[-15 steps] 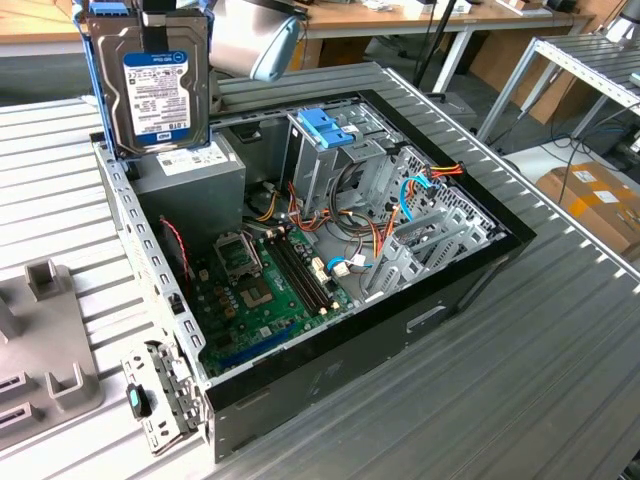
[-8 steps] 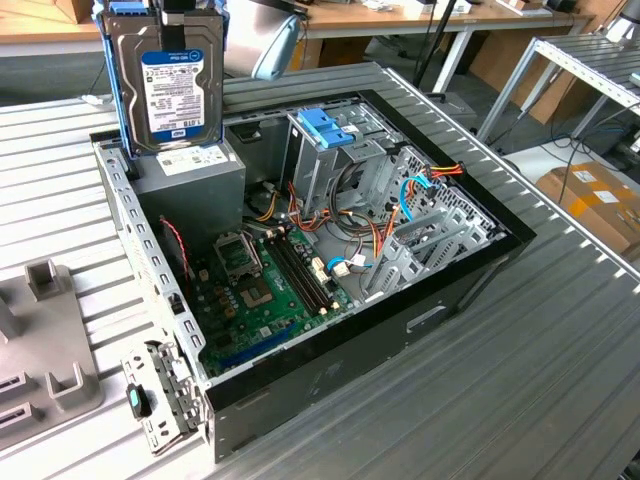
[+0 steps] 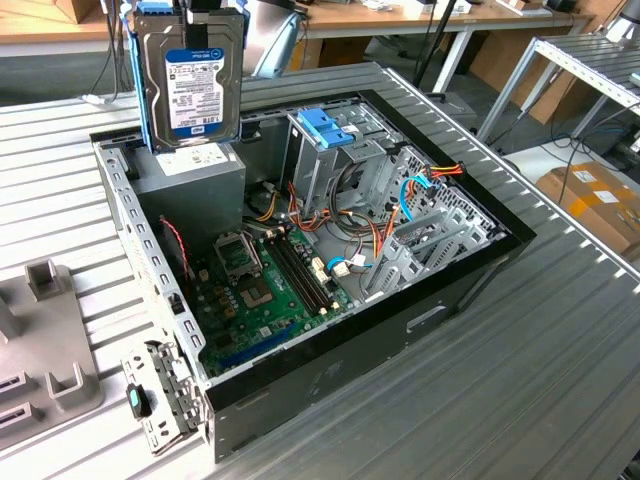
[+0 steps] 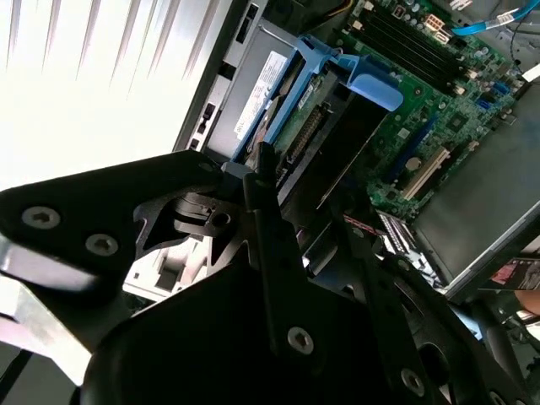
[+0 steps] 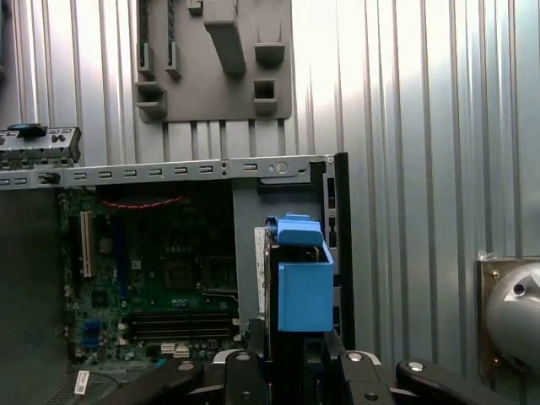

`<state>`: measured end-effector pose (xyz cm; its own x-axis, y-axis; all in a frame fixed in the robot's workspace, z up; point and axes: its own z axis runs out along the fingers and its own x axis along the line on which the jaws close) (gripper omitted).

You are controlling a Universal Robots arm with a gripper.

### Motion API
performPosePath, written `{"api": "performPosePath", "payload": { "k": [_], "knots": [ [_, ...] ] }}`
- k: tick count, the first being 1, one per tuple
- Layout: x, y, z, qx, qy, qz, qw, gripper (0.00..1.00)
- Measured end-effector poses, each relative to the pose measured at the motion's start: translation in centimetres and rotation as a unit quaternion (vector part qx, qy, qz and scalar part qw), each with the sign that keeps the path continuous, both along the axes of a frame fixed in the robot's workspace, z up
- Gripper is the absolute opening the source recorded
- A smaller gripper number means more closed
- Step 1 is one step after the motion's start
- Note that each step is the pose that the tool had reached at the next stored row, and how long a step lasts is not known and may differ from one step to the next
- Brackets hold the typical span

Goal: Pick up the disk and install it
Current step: 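Pick up the disk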

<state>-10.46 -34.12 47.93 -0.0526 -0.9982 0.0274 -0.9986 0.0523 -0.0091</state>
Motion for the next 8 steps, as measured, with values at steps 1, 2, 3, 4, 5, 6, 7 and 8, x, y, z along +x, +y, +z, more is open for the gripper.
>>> {"api": "performPosePath", "payload": {
  "k": [1, 2, 3, 4, 5, 6, 7, 8],
  "knots": [
    [0.16, 0.0, 0.0, 0.0, 0.0, 0.0, 1.0, 0.35],
    [0.31, 0.0, 0.0, 0.0, 0.0, 0.0, 1.0, 0.35],
    [0.51, 0.0, 0.0, 0.0, 0.0, 0.0, 1.0, 0.35],
    [0.67, 0.0, 0.0, 0.0, 0.0, 0.0, 1.0, 0.35],
    [0.94, 0.0, 0.0, 0.0, 0.0, 0.0, 1.0, 0.35],
    [1.22, 0.0, 0.0, 0.0, 0.0, 0.0, 1.0, 0.35],
    [1.4, 0.0, 0.0, 0.0, 0.0, 0.0, 1.0, 0.35],
    [1.57, 0.0, 0.0, 0.0, 0.0, 0.0, 1.0, 0.35]
  ]
}}
